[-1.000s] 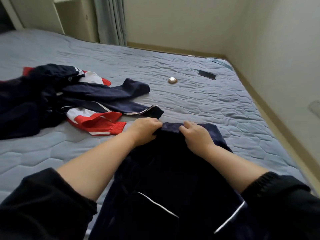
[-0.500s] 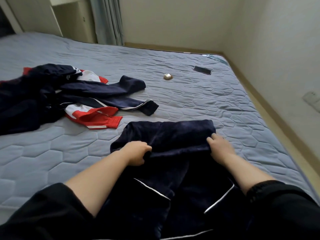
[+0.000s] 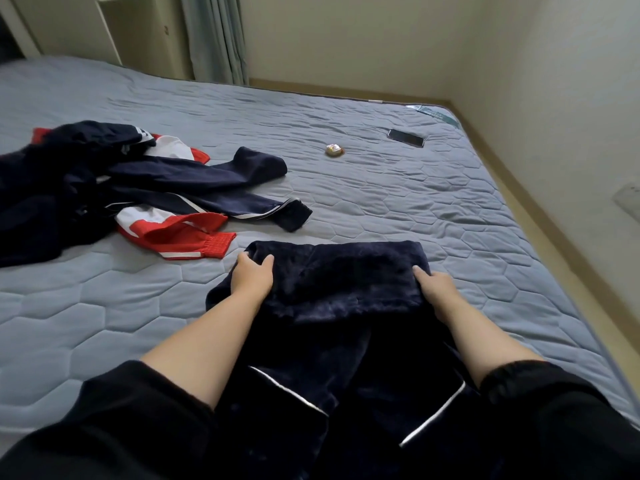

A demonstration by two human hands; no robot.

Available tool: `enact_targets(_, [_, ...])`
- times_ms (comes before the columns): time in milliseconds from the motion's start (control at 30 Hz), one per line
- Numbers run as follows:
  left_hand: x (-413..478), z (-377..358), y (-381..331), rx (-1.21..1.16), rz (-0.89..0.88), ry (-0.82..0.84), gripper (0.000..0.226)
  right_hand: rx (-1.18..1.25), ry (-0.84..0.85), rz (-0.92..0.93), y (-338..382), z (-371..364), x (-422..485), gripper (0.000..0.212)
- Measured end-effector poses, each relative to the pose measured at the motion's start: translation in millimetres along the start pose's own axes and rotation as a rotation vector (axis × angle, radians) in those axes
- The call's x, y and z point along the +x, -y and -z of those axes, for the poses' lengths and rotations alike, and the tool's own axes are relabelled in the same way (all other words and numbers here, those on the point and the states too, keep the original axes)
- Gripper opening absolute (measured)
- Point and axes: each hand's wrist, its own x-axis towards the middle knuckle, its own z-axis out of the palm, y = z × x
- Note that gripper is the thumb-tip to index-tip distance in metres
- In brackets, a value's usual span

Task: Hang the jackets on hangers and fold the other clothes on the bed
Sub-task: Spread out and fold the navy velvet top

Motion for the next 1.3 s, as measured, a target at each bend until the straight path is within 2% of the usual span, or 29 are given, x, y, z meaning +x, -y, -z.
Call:
enact_targets(100, [0, 4, 8, -0.039, -0.023, -0.101, 0.033, -0.108, -0.126, 0.033, -2, 9, 2, 0.039])
enact_targets(167, [-1, 4, 13, 0.037, -0.051, -0.117, 0.037, -0.184, -0.169, 0.023, -9, 14, 0, 0.037])
enact_targets(200, [0, 2, 14, 0.130, -0.129, -0.144, 0.043, -0.229, -0.190, 0.029, -11, 12, -1, 0.035])
enact_targets(267, [0, -2, 12, 0.323, -0.427, -0.234, 0.053, -0.331, -0.295, 0.118, -6, 6, -3, 0.034])
enact_targets(333, [1, -12, 2, 0.435, -0.756, -0.297, 0.053, -0.408, -0.387, 0.368, 5, -6, -4, 0.044])
enact_targets(400, [-7, -26, -17, 0.546, -0.905, -0.194, 0.054, -0.497, -0.336, 0.605, 24, -26, -8, 0.061])
enact_targets(467, [-18, -44, -35, 0.729, -0.895, 0.002, 0.055, -0.618, -0.172, 0.717, 42, -51, -17, 0.067])
enact_targets(533, [-22, -61, -40, 0.881, -0.832, 0.128, 0.061, -0.773, -0.031, 0.759, 50, -73, -22, 0.061])
enact_targets(600, [-17, -67, -26, 0.963, -0.757, 0.205, 0.064, -0.932, 0.091, 0.705, 40, -82, -14, 0.056])
enact_targets(667, [-9, -65, -1, 1.010, -0.702, 0.263, 0.065, -1.034, 0.148, 0.573, 19, -74, -1, 0.058])
enact_targets(733, [-4, -62, 17, 1.019, -0.695, 0.261, 0.066, -1.062, 0.115, 0.471, -5, -61, 9, 0.059])
enact_targets(933, [0, -59, 21, 0.975, -0.654, 0.216, 0.065, -0.960, 0.020, 0.319, -32, -48, 13, 0.059])
enact_targets(1133, [19, -44, 16, 1.077, -0.606, 0.181, 0.061, -0.955, 0.020, 0.330, -32, -47, 17, 0.058])
enact_targets(1300, [50, -17, -1, 1.210, -0.636, 0.274, 0.073, -1.087, 0.018, 0.321, -6, -50, 19, 0.065])
